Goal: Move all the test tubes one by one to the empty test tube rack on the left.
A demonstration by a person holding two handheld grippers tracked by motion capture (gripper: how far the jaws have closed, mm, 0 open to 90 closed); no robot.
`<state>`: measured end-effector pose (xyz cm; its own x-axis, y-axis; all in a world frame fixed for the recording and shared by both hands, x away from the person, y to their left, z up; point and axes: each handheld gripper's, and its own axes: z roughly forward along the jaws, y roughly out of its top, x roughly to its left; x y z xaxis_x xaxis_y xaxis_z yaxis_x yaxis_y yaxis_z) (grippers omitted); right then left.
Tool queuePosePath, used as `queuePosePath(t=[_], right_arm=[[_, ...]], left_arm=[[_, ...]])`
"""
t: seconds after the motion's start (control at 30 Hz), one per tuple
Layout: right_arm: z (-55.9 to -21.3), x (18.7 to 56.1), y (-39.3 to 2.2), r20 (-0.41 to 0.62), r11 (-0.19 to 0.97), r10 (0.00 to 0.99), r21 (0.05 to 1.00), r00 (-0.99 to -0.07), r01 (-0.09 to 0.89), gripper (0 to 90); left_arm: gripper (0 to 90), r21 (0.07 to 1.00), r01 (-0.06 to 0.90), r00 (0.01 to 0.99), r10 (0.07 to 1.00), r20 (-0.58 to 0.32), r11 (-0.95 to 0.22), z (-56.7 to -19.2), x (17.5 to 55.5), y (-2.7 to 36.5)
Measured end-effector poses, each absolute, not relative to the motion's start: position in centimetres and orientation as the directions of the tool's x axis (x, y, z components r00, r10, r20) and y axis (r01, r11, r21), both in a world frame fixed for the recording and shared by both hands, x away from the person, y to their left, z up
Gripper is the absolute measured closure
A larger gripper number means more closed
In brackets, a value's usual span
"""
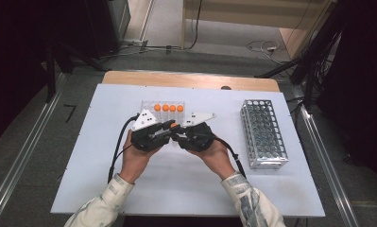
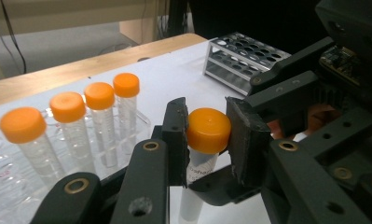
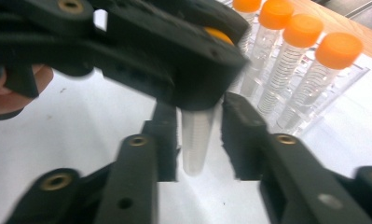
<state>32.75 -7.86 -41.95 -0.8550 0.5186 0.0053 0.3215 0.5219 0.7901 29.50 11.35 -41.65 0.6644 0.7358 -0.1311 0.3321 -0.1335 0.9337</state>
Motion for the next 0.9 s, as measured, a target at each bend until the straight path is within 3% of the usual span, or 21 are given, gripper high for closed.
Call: queuePosePath(t=[0.13, 0.27, 0.9], right_arm=[[-41.6, 32.6, -9.2, 0.009, 0.504, 0.546, 0.795, -0.838, 0.337, 39.0], [-41.4, 32.5, -11.7, 0.012, 0.469, 0.591, 0.808, -0.807, 0.356, 31.2], [-40.8, 30.5, -24.9, 0.045, 0.323, 0.748, 0.847, -0.662, 0.422, 28.7]], left_arm=[[69.9, 0.94, 0.321, 0.652, 0.747, -0.132, -0.114, -41.0, 29.5, 12.2], [69.9, 0.945, 0.318, 0.627, 0.766, -0.143, -0.083, -40.3, 29.6, 13.4], [70.0, 0.952, 0.307, 0.491, 0.86, -0.14, -0.02, -38.0, 31.7, 17.7]])
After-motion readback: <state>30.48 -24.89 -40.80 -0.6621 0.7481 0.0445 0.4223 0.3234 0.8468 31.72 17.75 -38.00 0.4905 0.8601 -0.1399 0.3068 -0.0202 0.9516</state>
